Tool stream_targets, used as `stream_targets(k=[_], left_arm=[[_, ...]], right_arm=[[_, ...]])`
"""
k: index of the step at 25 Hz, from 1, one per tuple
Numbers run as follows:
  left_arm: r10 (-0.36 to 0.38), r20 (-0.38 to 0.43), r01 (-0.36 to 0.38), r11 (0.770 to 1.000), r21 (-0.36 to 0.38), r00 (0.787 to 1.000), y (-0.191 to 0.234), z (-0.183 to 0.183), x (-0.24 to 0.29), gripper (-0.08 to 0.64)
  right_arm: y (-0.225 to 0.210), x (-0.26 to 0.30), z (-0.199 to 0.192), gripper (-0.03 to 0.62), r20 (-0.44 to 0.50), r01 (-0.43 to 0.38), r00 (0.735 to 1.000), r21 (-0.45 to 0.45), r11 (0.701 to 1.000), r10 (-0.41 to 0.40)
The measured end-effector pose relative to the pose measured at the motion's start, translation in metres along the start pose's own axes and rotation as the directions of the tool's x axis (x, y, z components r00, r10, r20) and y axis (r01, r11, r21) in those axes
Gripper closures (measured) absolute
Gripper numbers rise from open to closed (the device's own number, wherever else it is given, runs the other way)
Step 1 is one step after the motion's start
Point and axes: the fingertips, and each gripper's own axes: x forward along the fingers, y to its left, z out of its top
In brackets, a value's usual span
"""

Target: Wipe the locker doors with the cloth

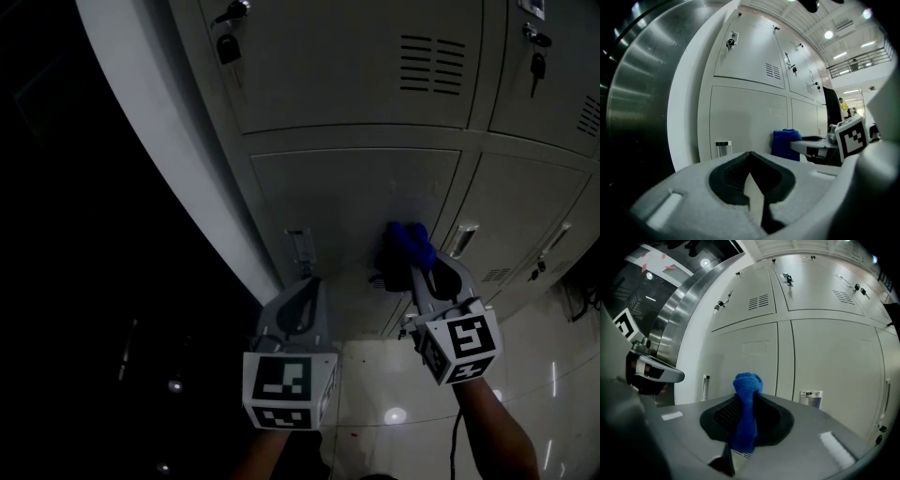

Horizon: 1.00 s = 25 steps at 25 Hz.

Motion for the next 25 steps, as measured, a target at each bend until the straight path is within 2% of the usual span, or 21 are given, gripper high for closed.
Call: stream_targets(k=[3,8,13,17,22,25], left_arm=[[0.009,-0.011,-0.009,1.0,-0.001,1.0,0.003,-0.008,0.002,0.557],[0.024,-0.008,-0.024,1.0,0.013,1.0,0.005,-0.016,0.002,0.557],[0.06,0.022,-0.061,0.996,0.063,0.998,0.013,-0.022,-0.006,0.557],[0.055,0.042,-0.057,0.997,0.051,0.998,0.017,-0.025,-0.01,0.557],[0.055,0.066,-0.058,0.998,0.038,0.996,0.022,-0.025,-0.015,0.557],[0.043,0.033,-0.044,0.998,0.038,0.999,0.024,-0.037,-0.013,0.557]], right_arm=[[-0.012,-0.004,-0.002,0.535,-0.005,0.024,1.0,-0.007,1.0,-0.024],[-0.008,-0.006,-0.002,0.535,0.004,0.005,1.0,-0.004,1.0,-0.005],[0.063,-0.003,0.004,0.535,0.046,-0.154,0.987,0.01,0.988,0.154],[0.113,0.013,-0.007,0.534,0.042,-0.246,0.969,0.042,0.968,0.245],[0.152,0.035,-0.018,0.534,0.034,-0.317,0.948,0.055,0.947,0.315],[0.165,0.046,-0.028,0.535,0.037,-0.329,0.944,0.066,0.942,0.327]])
